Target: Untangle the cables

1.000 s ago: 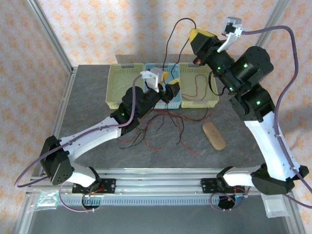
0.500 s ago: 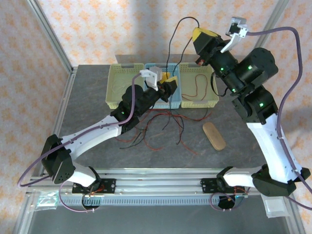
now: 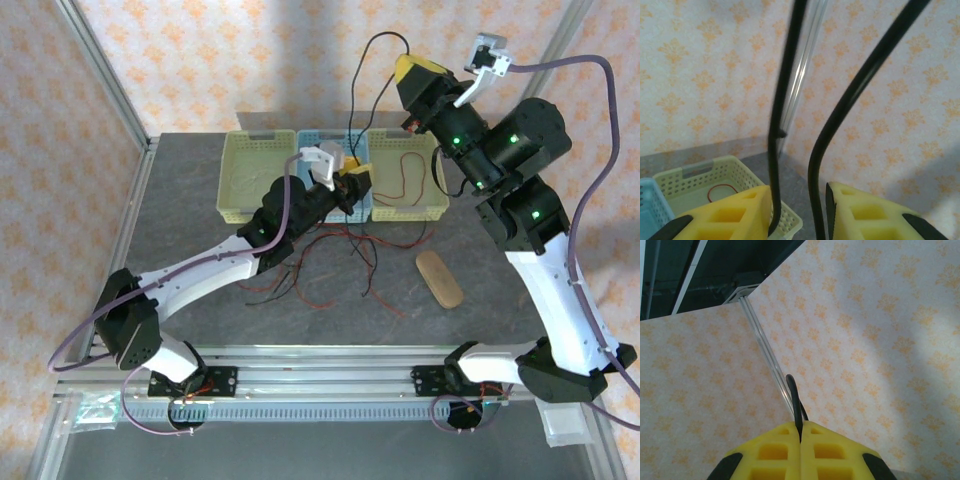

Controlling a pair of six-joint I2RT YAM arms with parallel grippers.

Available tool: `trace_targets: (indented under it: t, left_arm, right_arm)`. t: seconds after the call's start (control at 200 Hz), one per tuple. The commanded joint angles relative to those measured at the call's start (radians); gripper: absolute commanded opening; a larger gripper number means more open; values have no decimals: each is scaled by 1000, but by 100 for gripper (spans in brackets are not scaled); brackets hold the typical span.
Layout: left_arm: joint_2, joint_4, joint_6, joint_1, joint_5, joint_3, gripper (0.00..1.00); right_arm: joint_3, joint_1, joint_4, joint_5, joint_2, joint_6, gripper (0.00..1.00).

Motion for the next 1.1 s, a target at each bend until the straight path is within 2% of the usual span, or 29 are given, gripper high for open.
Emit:
trace_targets:
  t: [0.0, 0.2, 0.39, 0.481, 0.686, 0.831, 0.951, 1.096]
  left_arm:
    - [0, 43, -14, -4, 19, 36, 30]
    - [-8, 36, -9, -4, 23, 32, 19]
    - [-16, 35, -12, -4, 18, 19, 14]
    - [-22, 36, -15, -4, 9, 14, 9]
    - [-41, 31, -16, -3, -4, -5, 5]
    - [-61, 6, -23, -3, -7, -9, 0]
    - [-104, -43, -22, -4, -36, -16, 0]
    - [-149, -157, -28, 29, -116, -3, 0]
  right_arm:
    - [-9, -2, 47, -18, -16, 12, 0]
    - [-13, -2, 43, 1, -24, 1, 0]
    - [-14, -2, 44, 8, -27, -2, 0]
    - [-14, -3, 41, 18, -32, -9, 0]
    - [-28, -2, 30, 83, -56, -35, 0]
    - [-50, -2, -2, 186, -73, -70, 0]
    - [-130, -2, -53, 291, -110, -123, 0]
    - [-339, -2, -86, 357, -171, -118, 0]
